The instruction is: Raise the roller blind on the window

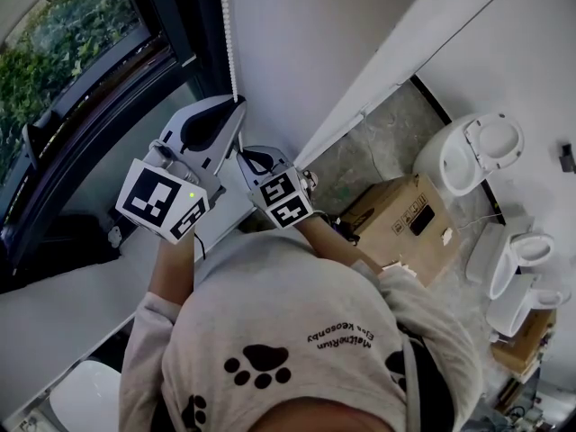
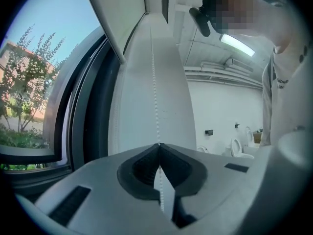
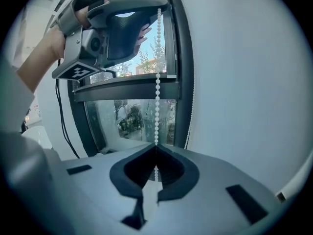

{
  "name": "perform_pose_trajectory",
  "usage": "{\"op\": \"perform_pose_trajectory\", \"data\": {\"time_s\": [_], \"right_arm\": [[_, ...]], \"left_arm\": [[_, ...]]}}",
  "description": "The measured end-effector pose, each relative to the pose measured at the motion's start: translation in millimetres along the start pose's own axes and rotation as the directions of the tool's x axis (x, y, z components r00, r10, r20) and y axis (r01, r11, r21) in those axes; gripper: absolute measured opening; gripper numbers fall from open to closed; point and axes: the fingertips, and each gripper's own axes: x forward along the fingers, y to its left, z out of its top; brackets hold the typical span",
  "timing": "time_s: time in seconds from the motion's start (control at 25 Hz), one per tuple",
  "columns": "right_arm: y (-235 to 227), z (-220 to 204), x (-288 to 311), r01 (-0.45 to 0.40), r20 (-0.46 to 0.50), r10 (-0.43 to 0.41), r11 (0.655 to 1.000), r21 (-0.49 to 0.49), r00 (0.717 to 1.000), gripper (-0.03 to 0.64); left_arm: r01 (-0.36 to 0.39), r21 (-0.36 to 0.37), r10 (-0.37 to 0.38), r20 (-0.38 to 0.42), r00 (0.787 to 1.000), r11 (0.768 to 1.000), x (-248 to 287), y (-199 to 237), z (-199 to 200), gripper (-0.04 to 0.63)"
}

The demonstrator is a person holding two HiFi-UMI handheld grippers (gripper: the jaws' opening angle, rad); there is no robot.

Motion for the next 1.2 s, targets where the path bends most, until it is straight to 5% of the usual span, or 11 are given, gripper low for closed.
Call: {"op": "perform_pose_trajectory", "data": {"time_s": [0.28,0.72,0.8,1.2], "right_arm": [[8,-15,5,-0.024,-0.034,0.025,1.000,0.009,0.999,0.008],[8,-31,7,-0.031,-0.051,0.030,0.999,-0.034,0.998,0.011],[9,-33,7,-0.032,-0.060,0.028,0.998,-0.057,0.998,0.099],[-12,28,-36,0.017,0.136,-0.023,0.999,0.039,0.991,0.104]], "left_arm": [[0.021,-0.117,-0.020,0.009,1.000,0.993,-3,1,-16,0.009],[0.046,-0.173,-0.044,0.014,0.999,0.984,-3,-7,-30,0.009],[0.044,-0.170,-0.042,0.013,0.999,0.984,-3,-5,-30,0.009],[0.039,-0.167,-0.036,0.023,0.999,0.985,-6,-3,-32,0.008]]}}
